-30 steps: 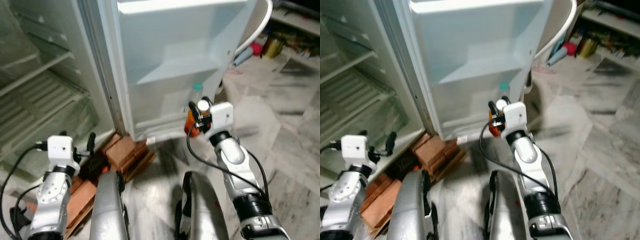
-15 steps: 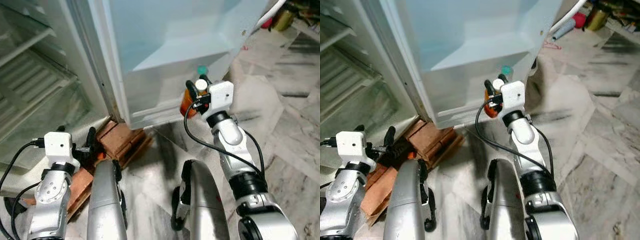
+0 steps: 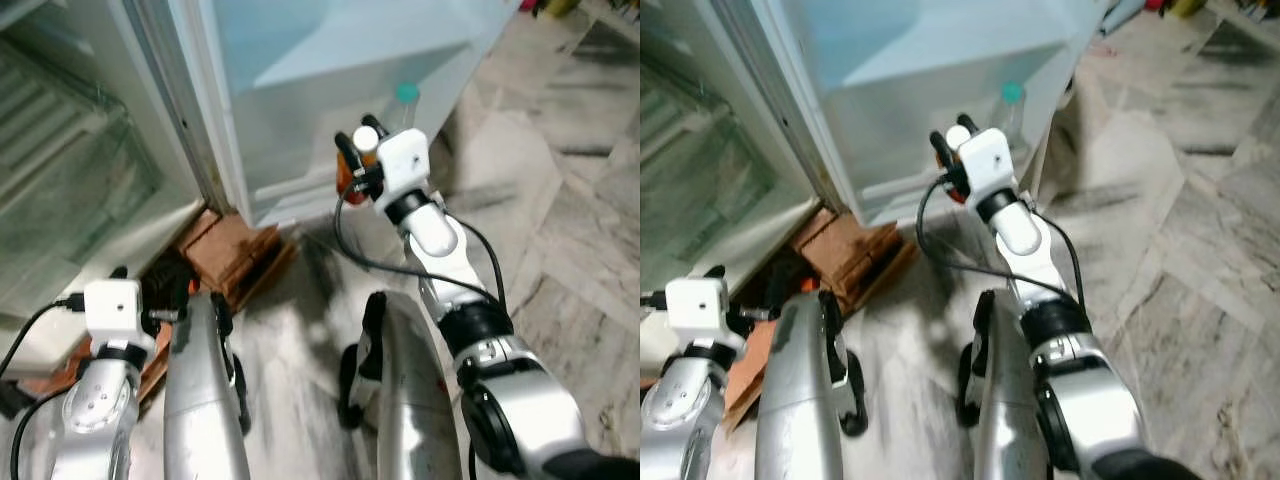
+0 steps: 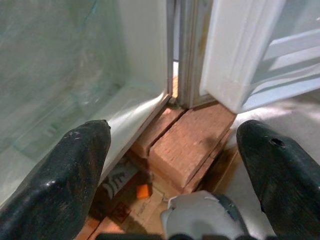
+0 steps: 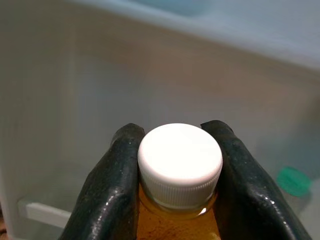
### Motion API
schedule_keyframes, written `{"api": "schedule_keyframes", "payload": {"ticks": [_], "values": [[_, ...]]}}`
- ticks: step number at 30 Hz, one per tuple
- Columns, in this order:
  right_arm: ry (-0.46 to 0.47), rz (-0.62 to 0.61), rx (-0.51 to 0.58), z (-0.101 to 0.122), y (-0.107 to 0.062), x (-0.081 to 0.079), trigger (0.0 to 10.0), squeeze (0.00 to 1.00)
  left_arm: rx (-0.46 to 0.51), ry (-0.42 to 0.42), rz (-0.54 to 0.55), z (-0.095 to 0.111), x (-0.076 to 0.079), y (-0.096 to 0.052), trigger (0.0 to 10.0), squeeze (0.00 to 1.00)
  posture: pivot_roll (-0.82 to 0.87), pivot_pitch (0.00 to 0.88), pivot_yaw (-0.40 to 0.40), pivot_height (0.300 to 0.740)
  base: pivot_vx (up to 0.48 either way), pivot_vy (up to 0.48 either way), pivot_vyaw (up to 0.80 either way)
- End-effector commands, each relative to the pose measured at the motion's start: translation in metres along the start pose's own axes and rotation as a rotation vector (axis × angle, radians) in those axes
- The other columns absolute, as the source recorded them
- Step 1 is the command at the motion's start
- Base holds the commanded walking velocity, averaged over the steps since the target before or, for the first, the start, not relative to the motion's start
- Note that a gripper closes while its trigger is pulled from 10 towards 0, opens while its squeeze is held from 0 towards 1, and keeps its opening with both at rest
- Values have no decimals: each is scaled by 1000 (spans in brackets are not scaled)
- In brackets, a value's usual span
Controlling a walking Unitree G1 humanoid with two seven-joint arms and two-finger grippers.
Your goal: Restocking fridge
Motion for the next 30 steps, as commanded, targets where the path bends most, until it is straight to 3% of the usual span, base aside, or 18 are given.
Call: {"api": "schedule_keyframes", "payload": {"ticks": [1,7,9,15,19,21,23,30], "values": [[-35,8,51,12,5,2,10000,0,-13,4,3,-1,-1,-5,10000,0,224,375,-84,506,0,0,0],[-96,28,77,22,20,-3,10000,0,-20,22,18,2,-8,-11,10000,0,246,403,-80,506,0,0,0],[-145,29,136,39,31,-5,10000,0,-29,36,41,3,-16,-16,10000,0,259,421,-77,506,0,0,0],[-248,15,249,63,40,-7,10000,0,-41,46,47,5,-20,-26,10000,0,288,441,-75,506,0,0,0],[-231,20,356,86,44,-13,10000,0,-49,53,45,6,-20,-31,10000,0,291,445,-75,506,0,0,0],[-229,51,421,94,43,-26,10000,0,-58,62,37,5,-19,-33,10000,0,294,445,-73,506,0,0,0],[-231,55,417,90,41,-29,10000,0,-62,63,34,5,-18,-34,10000,0,294,446,-72,506,0,0,0],[-228,30,209,37,34,-29,10000,0,-73,74,21,7,-19,-39,10000,0,327,465,-62,506,0,0,0]]}}
Point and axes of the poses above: a point about 5 cm out from each wrist's last joint towards the gripper, its own y axis pointing out of the wrist towards the gripper, its own z axis along the axis of the wrist's last joint, x = y × z, the point moved 4 cm from there along y, pointing out of the wrist towards the gripper, and after that the axes turned 10 degrees about y, right-handed, at the moved point
